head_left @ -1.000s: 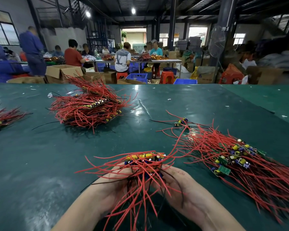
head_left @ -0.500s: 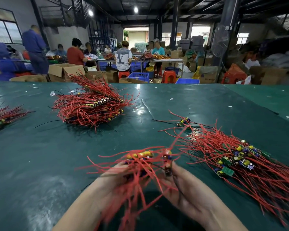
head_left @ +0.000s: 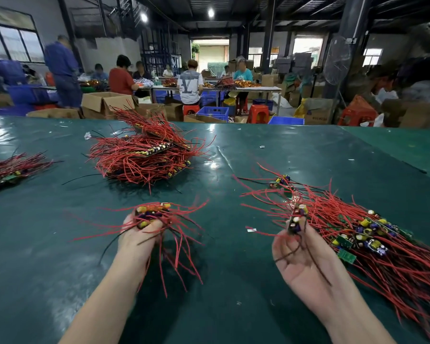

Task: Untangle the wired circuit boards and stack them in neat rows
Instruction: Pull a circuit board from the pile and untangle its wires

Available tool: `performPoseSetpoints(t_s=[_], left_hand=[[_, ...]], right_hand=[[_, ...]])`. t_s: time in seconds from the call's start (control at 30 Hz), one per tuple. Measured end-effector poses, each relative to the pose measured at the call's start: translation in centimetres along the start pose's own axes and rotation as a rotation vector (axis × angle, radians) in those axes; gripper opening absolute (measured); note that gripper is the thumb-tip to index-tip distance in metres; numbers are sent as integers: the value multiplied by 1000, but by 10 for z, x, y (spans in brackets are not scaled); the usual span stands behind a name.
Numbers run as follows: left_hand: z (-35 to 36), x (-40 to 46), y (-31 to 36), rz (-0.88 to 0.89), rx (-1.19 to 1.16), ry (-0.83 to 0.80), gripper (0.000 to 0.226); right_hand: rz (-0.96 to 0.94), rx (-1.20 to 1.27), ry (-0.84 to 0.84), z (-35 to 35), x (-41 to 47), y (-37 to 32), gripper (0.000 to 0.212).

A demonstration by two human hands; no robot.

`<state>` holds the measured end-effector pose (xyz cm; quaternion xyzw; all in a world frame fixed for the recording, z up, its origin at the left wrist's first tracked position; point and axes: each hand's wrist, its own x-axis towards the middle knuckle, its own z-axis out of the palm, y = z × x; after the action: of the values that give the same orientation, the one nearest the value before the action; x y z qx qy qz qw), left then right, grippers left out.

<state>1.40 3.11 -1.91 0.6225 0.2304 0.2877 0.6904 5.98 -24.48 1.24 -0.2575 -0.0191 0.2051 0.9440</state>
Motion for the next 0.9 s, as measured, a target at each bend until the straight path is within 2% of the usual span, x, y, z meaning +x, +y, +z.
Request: performPoseSetpoints(t_s=[0.07, 0.1, 0.17, 0.2, 0.27, 0.37, 0.43, 0.53, 0.63, 0.73, 0.8, 0.9], left_hand=[[-2, 2, 2, 103, 121, 49, 45], [-3, 4, 3, 107, 168, 77, 49], [-5, 8, 5, 64, 444, 82, 37], [-6, 11, 4, 46, 628, 88, 38], [-7, 11, 5, 63, 921, 166, 61], [-7, 3, 11, 223, 1016, 329, 91], [-6, 0, 14, 374, 1095, 295, 95], [-4, -4, 15, 611, 1247, 148, 90], [-4, -10, 17, 683, 1319, -8, 74], [-1, -17, 23, 781, 1282, -87, 59], [7, -28, 26, 909, 1277, -131, 54], [29, -49, 29, 1073, 1081, -325, 37]], right_hand=[[-15, -7, 19, 3, -3, -2, 50], [-22, -11, 56, 1, -1, -1, 39], [-21, 7, 85, 2, -1, -1, 14], [-9, 6, 89, 1, -1, 0, 12], [11, -13, 89, 4, -3, 3, 16], [20, -46, 114, 7, -6, 5, 18], [30, -84, 130, 7, -6, 7, 18], [67, -135, 128, 9, -7, 12, 10], [84, -159, 141, 12, -8, 16, 11], [87, -174, 137, 14, -8, 19, 15], [81, -163, 143, 15, -9, 20, 16], [81, -159, 129, 16, -8, 22, 16]])
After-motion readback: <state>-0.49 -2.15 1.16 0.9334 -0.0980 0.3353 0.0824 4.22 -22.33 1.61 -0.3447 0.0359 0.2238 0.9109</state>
